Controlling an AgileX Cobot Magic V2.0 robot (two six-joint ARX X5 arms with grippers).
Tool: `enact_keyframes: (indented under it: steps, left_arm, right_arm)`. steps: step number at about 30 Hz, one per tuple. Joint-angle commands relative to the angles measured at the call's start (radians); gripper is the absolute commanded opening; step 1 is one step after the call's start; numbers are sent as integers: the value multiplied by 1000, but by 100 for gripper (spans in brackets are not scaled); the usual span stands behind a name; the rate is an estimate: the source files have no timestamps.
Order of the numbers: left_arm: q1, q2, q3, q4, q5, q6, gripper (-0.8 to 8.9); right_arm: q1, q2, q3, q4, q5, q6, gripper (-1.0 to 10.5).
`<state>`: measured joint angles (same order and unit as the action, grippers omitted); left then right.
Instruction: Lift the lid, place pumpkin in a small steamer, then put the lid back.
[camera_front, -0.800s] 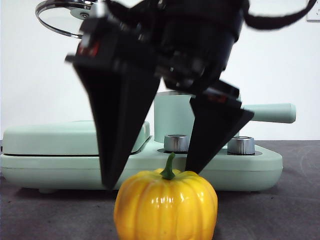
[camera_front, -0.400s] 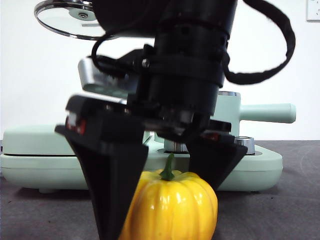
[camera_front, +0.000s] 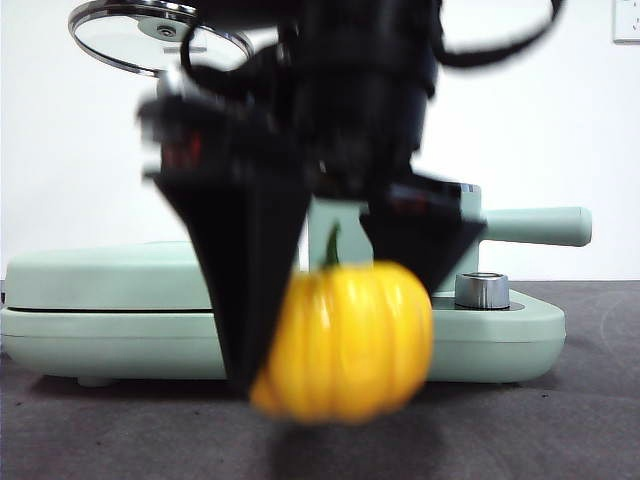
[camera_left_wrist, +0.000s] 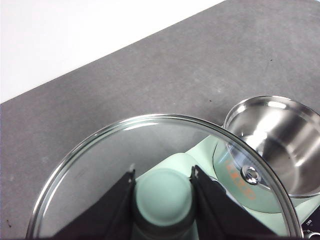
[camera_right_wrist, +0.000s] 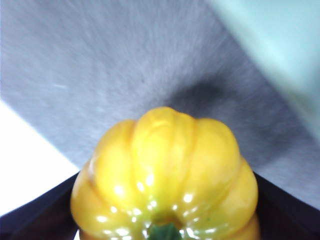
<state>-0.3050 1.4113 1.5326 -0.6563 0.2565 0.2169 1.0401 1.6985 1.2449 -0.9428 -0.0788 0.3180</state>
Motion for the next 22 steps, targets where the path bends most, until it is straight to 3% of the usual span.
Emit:
enact_keyframes:
  steps: [1,4,7,13,22]
  left_arm:
    - [-2,1,26,24,2,0,22]
    - [-2,1,26,24,2,-1,22]
    - [-2,1,26,24,2,-1,22]
    - [-2,1,26,25,2,-1,22]
    - [-2,2,26,24,2,0,22]
  right_arm:
    - [-17,12,114,-79,0,-40,355]
    - [-97,13,263,-189,-11,-45,355]
    - [-214,25,398,-216,-59,-65,355]
    - [-389,110,631,-286,-61,-132,355]
    - [-505,311,852,-352,-51,-203,355]
